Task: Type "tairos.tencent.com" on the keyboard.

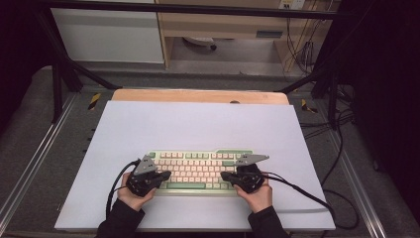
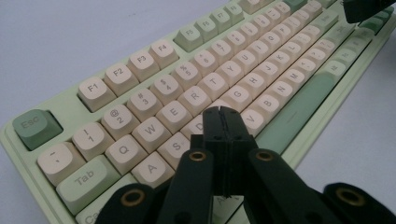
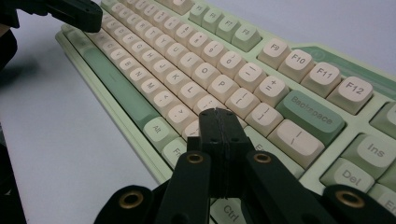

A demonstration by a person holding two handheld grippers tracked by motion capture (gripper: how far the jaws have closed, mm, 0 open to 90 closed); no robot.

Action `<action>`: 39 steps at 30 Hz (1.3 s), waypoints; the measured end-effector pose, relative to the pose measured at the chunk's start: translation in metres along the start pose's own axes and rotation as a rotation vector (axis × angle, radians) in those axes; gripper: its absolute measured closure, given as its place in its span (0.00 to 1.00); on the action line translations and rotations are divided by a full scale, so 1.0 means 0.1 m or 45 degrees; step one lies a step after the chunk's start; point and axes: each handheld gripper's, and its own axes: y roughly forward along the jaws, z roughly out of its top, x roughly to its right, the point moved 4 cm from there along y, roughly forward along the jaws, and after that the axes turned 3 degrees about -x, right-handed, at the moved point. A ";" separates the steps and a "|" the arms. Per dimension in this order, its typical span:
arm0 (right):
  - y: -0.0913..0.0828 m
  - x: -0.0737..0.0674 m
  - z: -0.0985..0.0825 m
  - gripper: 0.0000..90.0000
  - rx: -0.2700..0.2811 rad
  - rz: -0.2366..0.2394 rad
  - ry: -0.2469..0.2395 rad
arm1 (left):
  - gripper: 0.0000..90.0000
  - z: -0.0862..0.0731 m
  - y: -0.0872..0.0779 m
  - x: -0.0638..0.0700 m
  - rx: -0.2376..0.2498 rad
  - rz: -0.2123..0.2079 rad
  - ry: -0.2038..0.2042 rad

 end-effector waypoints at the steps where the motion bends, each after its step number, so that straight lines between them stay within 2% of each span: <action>1: 0.00 0.00 0.00 1.00 0.001 0.000 0.000 | 1.00 0.00 0.00 0.00 0.002 0.001 -0.003; 22: 0.00 0.00 0.00 1.00 0.000 -0.001 -0.002 | 1.00 0.10 -0.03 -0.14 0.013 0.053 -0.029; 32: 0.00 0.00 0.00 1.00 0.000 -0.001 -0.005 | 1.00 0.14 0.09 -0.23 -0.013 0.080 -0.053; 39: 0.01 0.00 0.00 1.00 -0.004 0.000 -0.002 | 1.00 0.16 0.16 -0.22 -0.019 0.083 -0.055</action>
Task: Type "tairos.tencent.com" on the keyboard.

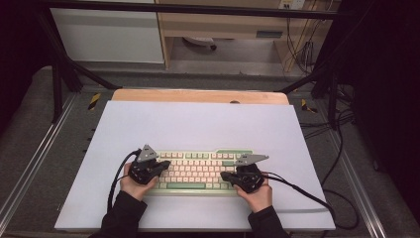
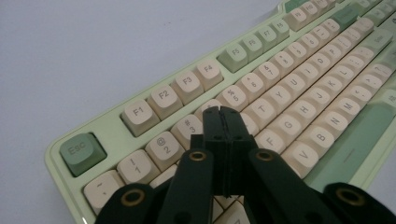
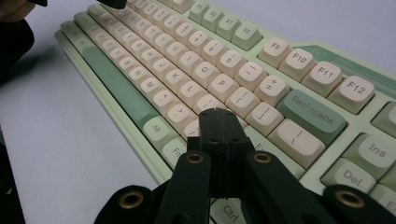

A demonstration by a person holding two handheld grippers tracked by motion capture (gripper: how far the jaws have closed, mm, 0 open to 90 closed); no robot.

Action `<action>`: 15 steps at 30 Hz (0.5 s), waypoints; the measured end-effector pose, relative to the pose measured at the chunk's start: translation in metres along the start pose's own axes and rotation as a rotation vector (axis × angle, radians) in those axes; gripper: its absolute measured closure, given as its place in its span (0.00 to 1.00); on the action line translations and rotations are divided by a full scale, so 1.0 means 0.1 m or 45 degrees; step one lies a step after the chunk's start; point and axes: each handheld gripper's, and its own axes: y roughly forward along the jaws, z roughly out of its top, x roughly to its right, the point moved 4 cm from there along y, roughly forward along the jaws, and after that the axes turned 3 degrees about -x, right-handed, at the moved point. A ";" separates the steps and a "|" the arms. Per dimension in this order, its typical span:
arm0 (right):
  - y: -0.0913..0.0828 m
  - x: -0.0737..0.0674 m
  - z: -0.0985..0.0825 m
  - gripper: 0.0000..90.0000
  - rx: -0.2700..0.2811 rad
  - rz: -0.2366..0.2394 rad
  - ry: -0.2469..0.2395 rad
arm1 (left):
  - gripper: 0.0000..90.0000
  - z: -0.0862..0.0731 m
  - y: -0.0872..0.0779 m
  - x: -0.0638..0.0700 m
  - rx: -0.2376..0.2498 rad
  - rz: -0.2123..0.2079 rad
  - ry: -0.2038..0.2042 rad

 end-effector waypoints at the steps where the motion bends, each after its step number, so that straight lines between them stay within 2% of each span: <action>1: 0.00 0.00 0.00 1.00 0.001 -0.001 -0.002 | 1.00 0.00 0.02 0.00 -0.004 0.000 -0.002; 15: -0.01 0.00 0.00 1.00 0.004 0.001 -0.002 | 1.00 -0.03 0.08 0.02 -0.005 -0.002 0.007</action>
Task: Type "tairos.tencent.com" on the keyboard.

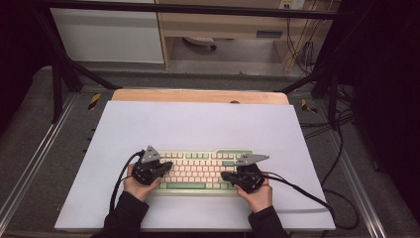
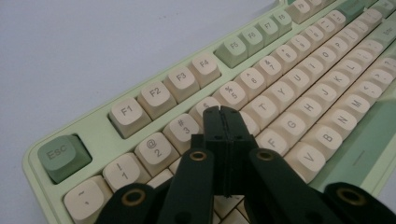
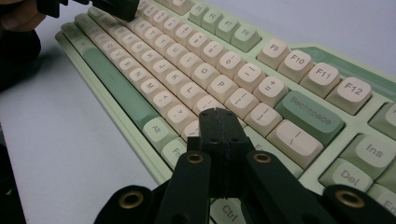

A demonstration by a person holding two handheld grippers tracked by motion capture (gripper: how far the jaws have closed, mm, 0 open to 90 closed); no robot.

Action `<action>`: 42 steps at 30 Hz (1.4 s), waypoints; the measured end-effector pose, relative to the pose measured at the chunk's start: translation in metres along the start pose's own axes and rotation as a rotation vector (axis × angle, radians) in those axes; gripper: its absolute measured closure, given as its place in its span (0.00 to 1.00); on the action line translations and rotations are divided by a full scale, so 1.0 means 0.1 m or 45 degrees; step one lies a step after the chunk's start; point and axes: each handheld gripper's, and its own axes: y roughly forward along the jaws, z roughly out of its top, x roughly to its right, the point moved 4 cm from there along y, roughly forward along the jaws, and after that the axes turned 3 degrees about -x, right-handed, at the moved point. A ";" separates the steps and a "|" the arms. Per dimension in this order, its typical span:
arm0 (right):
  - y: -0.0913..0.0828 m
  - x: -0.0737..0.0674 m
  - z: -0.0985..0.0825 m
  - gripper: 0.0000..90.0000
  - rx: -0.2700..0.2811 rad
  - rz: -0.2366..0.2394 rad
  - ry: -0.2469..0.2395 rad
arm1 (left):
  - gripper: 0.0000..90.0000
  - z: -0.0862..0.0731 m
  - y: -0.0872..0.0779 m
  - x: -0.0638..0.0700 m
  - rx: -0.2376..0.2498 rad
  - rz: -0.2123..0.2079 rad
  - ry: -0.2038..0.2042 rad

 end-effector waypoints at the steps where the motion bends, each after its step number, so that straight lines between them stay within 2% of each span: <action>1: 0.00 0.00 0.00 1.00 0.003 0.000 -0.001 | 1.00 0.00 0.00 0.00 0.000 -0.001 0.002; 10: 0.00 0.00 0.00 1.00 -0.001 -0.002 -0.002 | 1.00 -0.02 0.01 0.01 -0.007 -0.008 0.012; 17: 0.00 -0.01 0.00 1.00 0.001 -0.001 -0.002 | 1.00 -0.05 -0.08 0.01 0.005 -0.011 0.015; 29: -0.01 -0.02 0.01 1.00 0.013 0.008 0.000 | 1.00 -0.11 -0.26 -0.02 0.034 -0.013 -0.007; 42: 0.00 -0.07 0.05 1.00 0.030 0.027 0.008 | 1.00 -0.22 -0.39 -0.07 0.050 -0.008 -0.029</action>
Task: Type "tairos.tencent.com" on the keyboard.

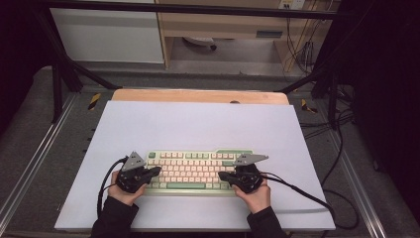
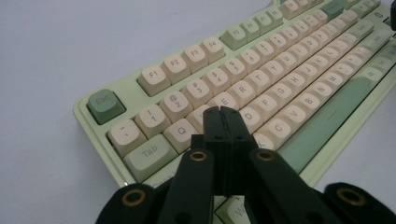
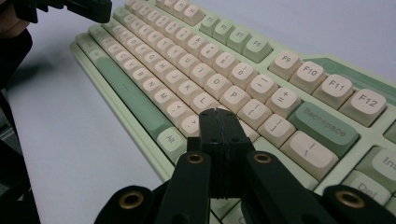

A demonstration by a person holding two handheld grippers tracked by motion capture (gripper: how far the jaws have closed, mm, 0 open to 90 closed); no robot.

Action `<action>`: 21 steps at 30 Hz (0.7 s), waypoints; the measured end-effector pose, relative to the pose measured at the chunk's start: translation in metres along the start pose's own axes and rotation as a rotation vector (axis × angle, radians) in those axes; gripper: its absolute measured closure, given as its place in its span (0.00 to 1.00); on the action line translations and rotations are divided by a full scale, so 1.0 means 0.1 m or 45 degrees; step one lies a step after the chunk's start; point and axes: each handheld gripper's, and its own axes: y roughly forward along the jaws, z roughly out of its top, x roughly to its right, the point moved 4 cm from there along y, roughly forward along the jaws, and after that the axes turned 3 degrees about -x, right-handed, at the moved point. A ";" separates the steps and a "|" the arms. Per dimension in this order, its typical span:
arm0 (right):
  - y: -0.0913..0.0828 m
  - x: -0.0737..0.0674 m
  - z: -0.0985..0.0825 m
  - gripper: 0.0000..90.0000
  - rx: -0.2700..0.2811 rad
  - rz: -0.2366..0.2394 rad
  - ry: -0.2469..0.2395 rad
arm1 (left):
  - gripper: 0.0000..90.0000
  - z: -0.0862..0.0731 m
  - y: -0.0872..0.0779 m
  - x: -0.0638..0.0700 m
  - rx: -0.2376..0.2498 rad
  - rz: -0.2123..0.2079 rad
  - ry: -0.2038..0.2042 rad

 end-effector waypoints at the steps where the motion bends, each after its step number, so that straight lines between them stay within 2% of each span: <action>1: 0.00 0.00 0.01 1.00 0.001 0.000 -0.008 | 1.00 0.00 0.00 0.00 0.000 0.000 -0.001; 21: 0.22 -0.24 0.15 1.00 -0.023 0.053 -0.054 | 1.00 -0.04 -0.03 0.00 0.003 -0.012 -0.012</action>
